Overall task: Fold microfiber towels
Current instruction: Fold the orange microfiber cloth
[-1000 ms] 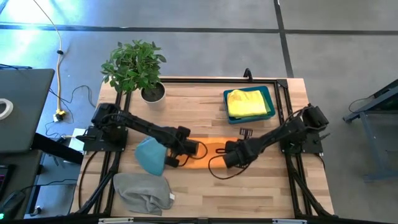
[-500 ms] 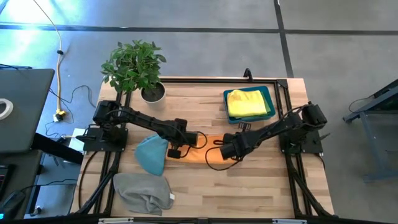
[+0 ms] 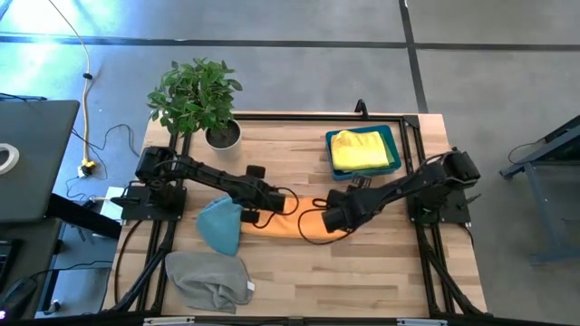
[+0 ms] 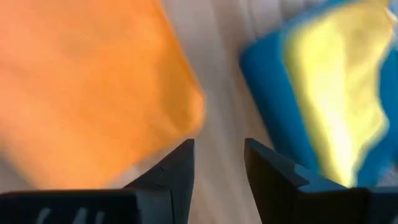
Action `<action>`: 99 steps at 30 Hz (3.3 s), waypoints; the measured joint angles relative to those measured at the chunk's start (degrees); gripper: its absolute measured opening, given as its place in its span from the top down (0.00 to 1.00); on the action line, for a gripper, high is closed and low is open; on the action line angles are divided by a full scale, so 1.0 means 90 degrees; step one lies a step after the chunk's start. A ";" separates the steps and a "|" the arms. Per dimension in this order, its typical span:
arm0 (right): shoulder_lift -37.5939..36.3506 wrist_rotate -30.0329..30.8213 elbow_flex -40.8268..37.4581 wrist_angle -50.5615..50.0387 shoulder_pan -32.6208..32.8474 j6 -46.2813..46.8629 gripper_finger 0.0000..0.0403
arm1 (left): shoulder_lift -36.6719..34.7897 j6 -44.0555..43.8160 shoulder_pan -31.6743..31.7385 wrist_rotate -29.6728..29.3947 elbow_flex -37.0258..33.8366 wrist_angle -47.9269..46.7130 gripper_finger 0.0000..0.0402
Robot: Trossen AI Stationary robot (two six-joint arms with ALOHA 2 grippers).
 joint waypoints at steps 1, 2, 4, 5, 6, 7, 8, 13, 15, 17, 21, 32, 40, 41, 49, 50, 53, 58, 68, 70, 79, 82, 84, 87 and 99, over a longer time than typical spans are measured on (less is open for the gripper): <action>-0.0042 0.0002 -0.0050 0.0284 0.0058 -0.0018 0.68 | 0.0000 -0.0005 -0.0027 0.0096 0.0000 -0.0103 0.70; -0.0077 0.0002 -0.0138 0.0581 0.0115 -0.0033 0.68 | -0.0005 0.0005 -0.0067 0.0307 0.0000 -0.0185 0.70; -0.0137 0.0019 -0.0365 0.1052 0.0207 -0.0040 0.69 | -0.0084 0.0140 -0.0208 0.0854 0.0000 -0.0330 0.70; -0.0188 0.0018 -0.0525 0.1259 0.0245 -0.0037 0.69 | -0.0139 0.0259 -0.0291 0.1119 0.0000 -0.0326 0.71; -0.0238 0.0019 -0.0689 0.1452 0.0277 -0.0010 0.69 | -0.0201 0.0416 -0.0382 0.1368 0.0000 -0.0276 0.71; -0.0297 0.0018 -0.0872 0.1713 0.0306 0.0020 0.69 | -0.0271 0.0566 -0.0471 0.1567 0.0002 -0.0194 0.71; -0.0348 0.0013 -0.1059 0.1961 0.0324 0.0063 0.69 | -0.0336 0.0713 -0.0555 0.1736 0.0000 -0.0035 0.71; -0.0639 -0.0064 -0.2022 0.3526 0.0353 0.0050 0.69 | -0.0459 0.0939 -0.0775 0.2158 -0.0216 0.1037 0.72; -0.0706 -0.0201 -0.2368 0.4039 0.0353 -0.0035 0.69 | -0.0448 0.0820 -0.0761 0.2152 -0.0472 0.1364 0.72; -0.0730 -0.0309 -0.2638 0.4522 0.0353 -0.0032 0.69 | -0.0444 0.0617 -0.0721 0.2149 -0.0715 0.1528 0.72; -0.0748 -0.0332 -0.2971 0.4952 0.0353 -0.0001 0.69 | -0.0442 0.0118 -0.0711 0.2129 -0.1032 0.1690 0.72; -0.0748 -0.0329 -0.3328 0.5065 0.0348 0.0455 0.69 | -0.0454 -0.0666 -0.1002 0.3112 -0.1120 0.2057 0.72; -0.0748 -0.0303 -0.3332 0.4920 0.0348 0.0530 0.69 | -0.0452 -0.0948 -0.1013 0.3374 -0.1120 0.2031 0.72; -0.0748 -0.0301 -0.3332 0.4874 0.0348 0.0587 0.69 | -0.0451 -0.1023 -0.1016 0.3398 -0.1120 0.2013 0.72; -0.0745 -0.0299 -0.3332 0.4461 0.0348 0.1086 0.69 | -0.0447 -0.1506 -0.1169 0.3450 -0.1120 0.1999 0.72; -0.0745 -0.0299 -0.3332 0.4404 0.0348 0.1153 0.69 | -0.0447 -0.1552 -0.1192 0.3467 -0.1120 0.1996 0.72; -0.0745 -0.0301 -0.3332 0.4210 0.0348 0.1395 0.69 | -0.0447 -0.1752 -0.1244 0.3492 -0.1120 0.1997 0.72; -0.0750 -0.0252 -0.3326 0.4039 0.0348 0.1505 0.69 | -0.0444 -0.1863 -0.1315 0.3340 -0.1112 0.2002 0.72; -0.1345 0.0551 -0.2916 0.3725 0.0346 0.1235 0.69 | -0.0415 -0.1152 -0.1319 0.2951 -0.0428 0.1779 0.72; -0.1487 0.0541 -0.3047 0.3697 0.0346 0.1372 0.69 | -0.0420 -0.0867 -0.1290 0.2839 -0.0427 0.1714 0.72; -0.2311 0.0217 -0.4588 0.5489 0.0307 0.2931 0.69 | -0.0430 -0.0659 -0.0963 0.2819 -0.0823 0.1552 0.72; -0.2481 0.0009 -0.5002 0.6240 0.0248 0.3045 0.69 | -0.0461 -0.0816 -0.0897 0.2809 -0.1150 0.1882 0.72; -0.2484 -0.0240 -0.5167 0.6686 0.0153 0.3139 0.67 | -0.0491 -0.0970 -0.0872 0.2812 -0.1343 0.2183 0.72; -0.2397 -0.0502 -0.5290 0.6987 0.0022 0.3165 0.61 | -0.0489 -0.1131 -0.0875 0.2728 -0.1407 0.2299 0.72; -0.1727 -0.0841 -0.5187 0.7653 -0.0321 0.3297 0.48 | -0.0461 -0.1578 -0.1074 0.2473 -0.1423 0.2627 0.72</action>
